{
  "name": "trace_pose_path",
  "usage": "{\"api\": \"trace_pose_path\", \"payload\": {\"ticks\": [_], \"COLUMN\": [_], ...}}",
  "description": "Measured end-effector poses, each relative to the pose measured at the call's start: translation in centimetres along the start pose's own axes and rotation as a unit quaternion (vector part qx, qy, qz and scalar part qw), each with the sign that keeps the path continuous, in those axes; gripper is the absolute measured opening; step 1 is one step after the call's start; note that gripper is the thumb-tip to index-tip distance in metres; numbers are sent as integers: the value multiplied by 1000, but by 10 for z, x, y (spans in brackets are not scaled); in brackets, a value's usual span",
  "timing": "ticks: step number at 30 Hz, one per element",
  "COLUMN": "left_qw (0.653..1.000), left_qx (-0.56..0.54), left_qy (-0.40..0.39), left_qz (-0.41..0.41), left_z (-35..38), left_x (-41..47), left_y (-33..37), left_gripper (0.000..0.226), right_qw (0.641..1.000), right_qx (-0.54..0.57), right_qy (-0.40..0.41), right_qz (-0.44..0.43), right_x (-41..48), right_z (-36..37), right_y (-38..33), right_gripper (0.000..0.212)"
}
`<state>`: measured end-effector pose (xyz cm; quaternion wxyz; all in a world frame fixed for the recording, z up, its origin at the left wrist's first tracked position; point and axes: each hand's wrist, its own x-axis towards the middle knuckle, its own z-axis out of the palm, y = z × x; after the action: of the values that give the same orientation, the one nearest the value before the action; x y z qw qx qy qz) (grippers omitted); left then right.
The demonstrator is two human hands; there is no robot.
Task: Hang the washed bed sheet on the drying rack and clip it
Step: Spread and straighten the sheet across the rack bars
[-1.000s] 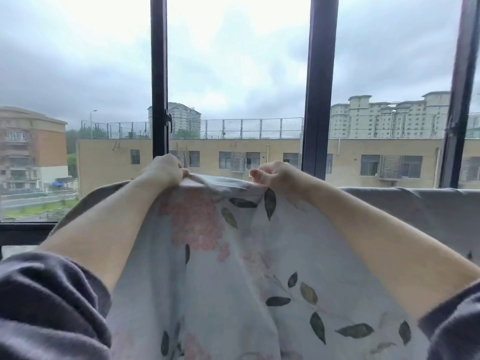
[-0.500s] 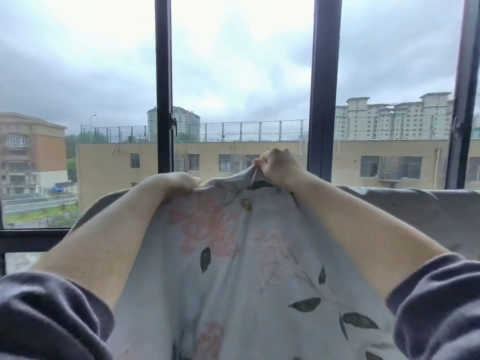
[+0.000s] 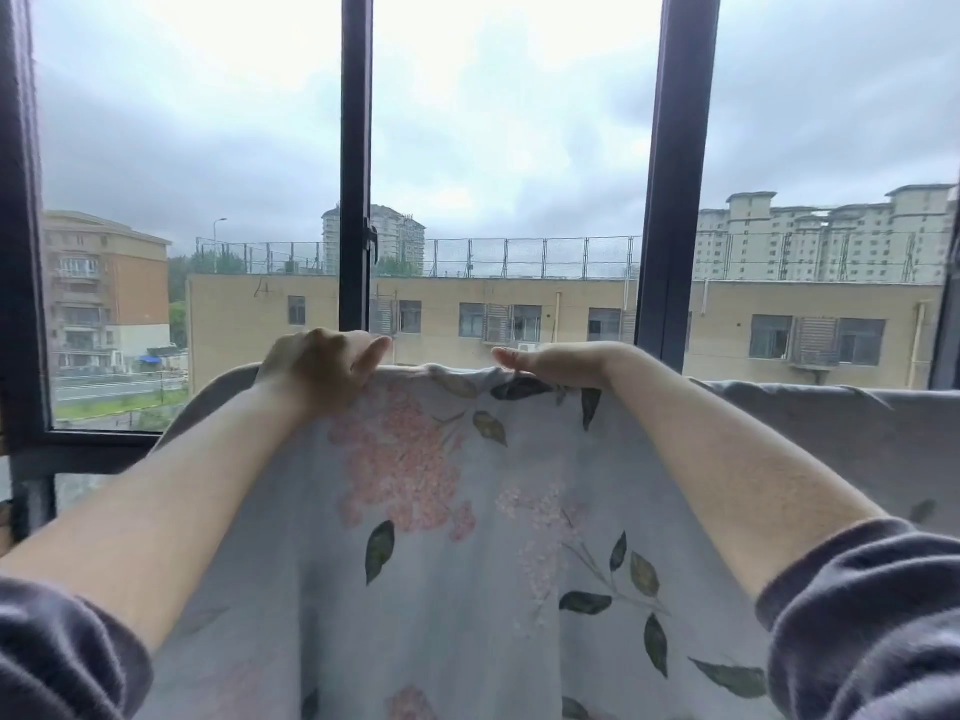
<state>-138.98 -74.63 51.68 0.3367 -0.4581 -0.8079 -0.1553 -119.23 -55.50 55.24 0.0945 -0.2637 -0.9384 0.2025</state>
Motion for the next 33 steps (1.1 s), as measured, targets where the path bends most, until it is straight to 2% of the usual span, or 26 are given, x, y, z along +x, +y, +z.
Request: {"api": "trace_pose_path", "payload": {"ticks": [2,4,6,8,12,15,18,20,23,27,31,33], "left_qw": [996,990,987,978,955,942,935,937,939,928,922,918], "left_qx": [-14,-65,-103,-162,-215,-254,-263,-253,-246,-258,-258,-270], "left_qy": [85,107,123,123,171,182,205,204,217,247,270,276], "left_qz": [28,59,24,-54,-112,-120,-123,-126,-107,-106,-102,-87], "left_z": [5,11,17,23,24,16,14,13,14,14,-2,-15], "left_x": [-25,-40,-49,-58,-67,-65,-60,-55,-48,-47,-32,-14], "left_y": [-11,-26,-40,-51,-60,-59,-65,-68,-70,-87,-117,-131], "left_gripper": [57,56,51,38,23,7,25,29,16,15,23,27], "right_qw": [1000,998,996,996,995,986,973,967,958,944,924,914], "right_qx": [-11,-53,-68,-69,-63,-81,-52,-23,-30,-13,2,22], "right_qy": [-5,-18,-22,-16,-26,-16,57,92,147,235,306,341], "right_qz": [-13,-31,-43,-48,-79,-145,-217,-236,-244,-229,-228,-217], "right_x": [0,0,2,4,5,3,-5,-6,1,7,11,22], "right_z": [-1,-4,-8,-9,-7,-5,1,9,28,40,31,24], "right_y": [4,10,18,23,20,21,20,11,-10,-36,-64,-83], "right_gripper": [74,93,105,110,92,80,70,50,9,27,16,18]}}
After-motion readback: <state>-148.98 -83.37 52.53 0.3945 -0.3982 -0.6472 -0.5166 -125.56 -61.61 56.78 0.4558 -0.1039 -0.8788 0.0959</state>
